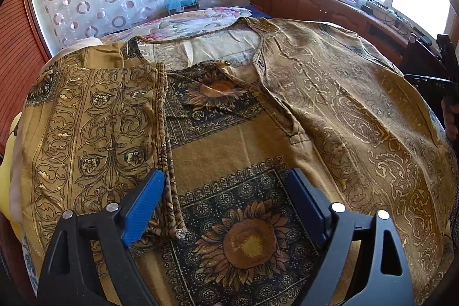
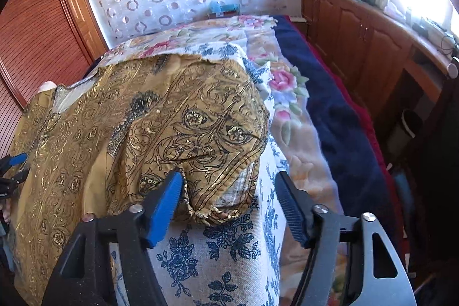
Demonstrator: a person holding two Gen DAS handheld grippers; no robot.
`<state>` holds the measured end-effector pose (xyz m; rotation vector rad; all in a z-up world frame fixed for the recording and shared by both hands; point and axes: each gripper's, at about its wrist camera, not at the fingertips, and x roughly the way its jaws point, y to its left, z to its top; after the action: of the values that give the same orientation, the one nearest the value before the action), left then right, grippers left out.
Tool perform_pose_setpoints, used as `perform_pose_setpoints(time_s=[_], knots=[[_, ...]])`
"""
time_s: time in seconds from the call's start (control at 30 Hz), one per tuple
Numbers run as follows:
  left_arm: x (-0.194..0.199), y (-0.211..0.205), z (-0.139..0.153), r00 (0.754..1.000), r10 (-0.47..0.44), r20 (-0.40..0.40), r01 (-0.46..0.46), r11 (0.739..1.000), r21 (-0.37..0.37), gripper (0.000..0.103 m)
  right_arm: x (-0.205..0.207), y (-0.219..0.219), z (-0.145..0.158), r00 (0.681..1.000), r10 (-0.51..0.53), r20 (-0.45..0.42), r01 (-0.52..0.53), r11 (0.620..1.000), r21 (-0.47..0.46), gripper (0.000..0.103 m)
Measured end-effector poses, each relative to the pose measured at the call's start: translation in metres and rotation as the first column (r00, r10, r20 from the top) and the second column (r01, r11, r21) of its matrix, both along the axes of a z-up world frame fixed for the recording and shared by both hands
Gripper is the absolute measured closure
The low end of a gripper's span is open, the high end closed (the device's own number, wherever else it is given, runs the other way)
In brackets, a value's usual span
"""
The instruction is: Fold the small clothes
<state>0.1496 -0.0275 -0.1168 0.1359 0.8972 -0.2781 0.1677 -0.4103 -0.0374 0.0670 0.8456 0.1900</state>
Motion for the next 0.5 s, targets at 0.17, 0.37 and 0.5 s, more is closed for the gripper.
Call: perform_pose_setpoints(time_s=[0.17, 0.37, 0.5], knots=[[0.001, 0.0, 0.0, 1.0, 0.001, -0.001, -0.001, 1.0, 0.0, 0.014, 0.008, -0.003, 0.001, 0.999, 0.018, -0.026, -0.018, 0.999, 0.028, 0.056], [0.001, -0.001, 0.0, 1.0, 0.001, 0.0, -0.001, 1.0, 0.002, 0.014, 0.01, 0.0, 0.008, 1.0, 0.005, 0.007, -0.005, 0.997, -0.072, 0.089], [0.002, 0.0, 0.0, 1.0, 0.001, -0.002, -0.001, 1.0, 0.001, 0.014, 0.003, 0.003, 0.023, 0.997, -0.005, 0.072, 0.013, 0.993, -0.114, 0.095]])
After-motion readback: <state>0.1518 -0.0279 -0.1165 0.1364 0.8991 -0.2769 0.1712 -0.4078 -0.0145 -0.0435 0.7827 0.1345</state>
